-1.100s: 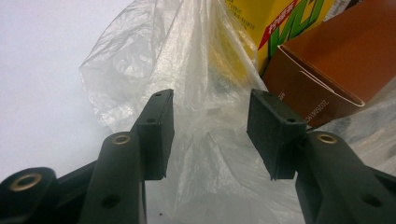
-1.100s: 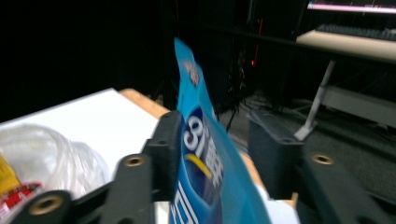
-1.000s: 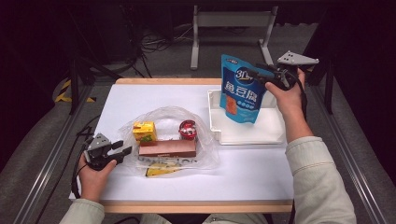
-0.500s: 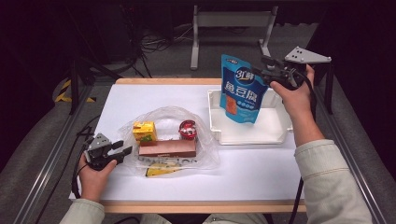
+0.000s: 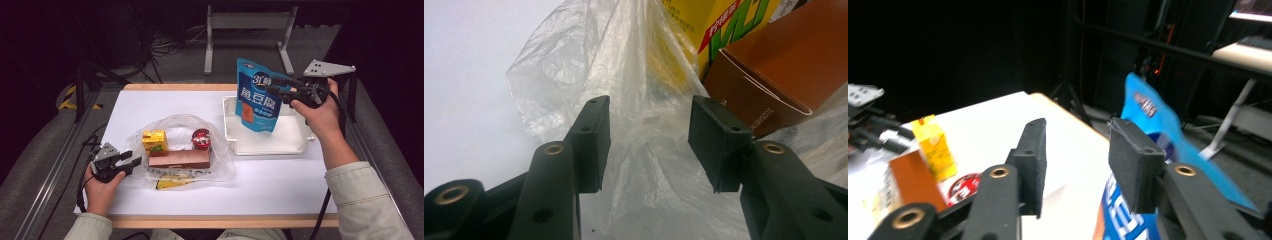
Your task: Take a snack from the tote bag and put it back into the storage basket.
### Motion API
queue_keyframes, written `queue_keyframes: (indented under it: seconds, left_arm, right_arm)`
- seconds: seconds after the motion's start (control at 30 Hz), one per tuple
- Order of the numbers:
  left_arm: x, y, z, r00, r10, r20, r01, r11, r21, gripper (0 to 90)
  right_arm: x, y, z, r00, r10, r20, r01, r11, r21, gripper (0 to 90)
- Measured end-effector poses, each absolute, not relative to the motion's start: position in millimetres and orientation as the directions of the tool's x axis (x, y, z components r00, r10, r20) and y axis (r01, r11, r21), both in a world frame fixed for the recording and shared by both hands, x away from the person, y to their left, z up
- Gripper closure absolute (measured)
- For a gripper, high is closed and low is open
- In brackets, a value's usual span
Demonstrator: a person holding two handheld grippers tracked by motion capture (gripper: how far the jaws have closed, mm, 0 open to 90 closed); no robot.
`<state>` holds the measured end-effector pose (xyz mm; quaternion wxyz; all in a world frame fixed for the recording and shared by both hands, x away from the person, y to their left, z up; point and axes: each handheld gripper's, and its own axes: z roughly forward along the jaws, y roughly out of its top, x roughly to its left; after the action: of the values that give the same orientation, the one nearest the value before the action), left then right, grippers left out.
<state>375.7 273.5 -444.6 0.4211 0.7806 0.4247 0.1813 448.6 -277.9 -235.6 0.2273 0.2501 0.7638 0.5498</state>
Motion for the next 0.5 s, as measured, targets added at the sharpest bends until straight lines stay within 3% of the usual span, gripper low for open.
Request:
queue_keyframes:
  seconds: [0.1, 0.23, 0.5]
  left_arm:
    - [375.5, 273.5, -444.5, 0.573, 0.817, -0.074, 0.511, -0.284, 0.811, 51.6]
    - [375.6, 273.6, -444.5, 0.573, 0.816, -0.075, 0.511, -0.284, 0.811, 51.6]
    - [375.5, 273.5, -444.3, 0.574, 0.815, -0.072, 0.511, -0.288, 0.81, 51.6]
  right_arm:
    - [446.2, -276.0, -239.9, -0.792, 0.607, -0.056, 0.156, 0.291, 0.944, 61.5]
    - [446.7, -272.6, -249.7, -0.815, 0.578, -0.04, 0.189, 0.331, 0.925, 55.8]
    - [445.2, -269.3, -270.4, -0.812, 0.58, -0.058, 0.204, 0.376, 0.904, 58.0]
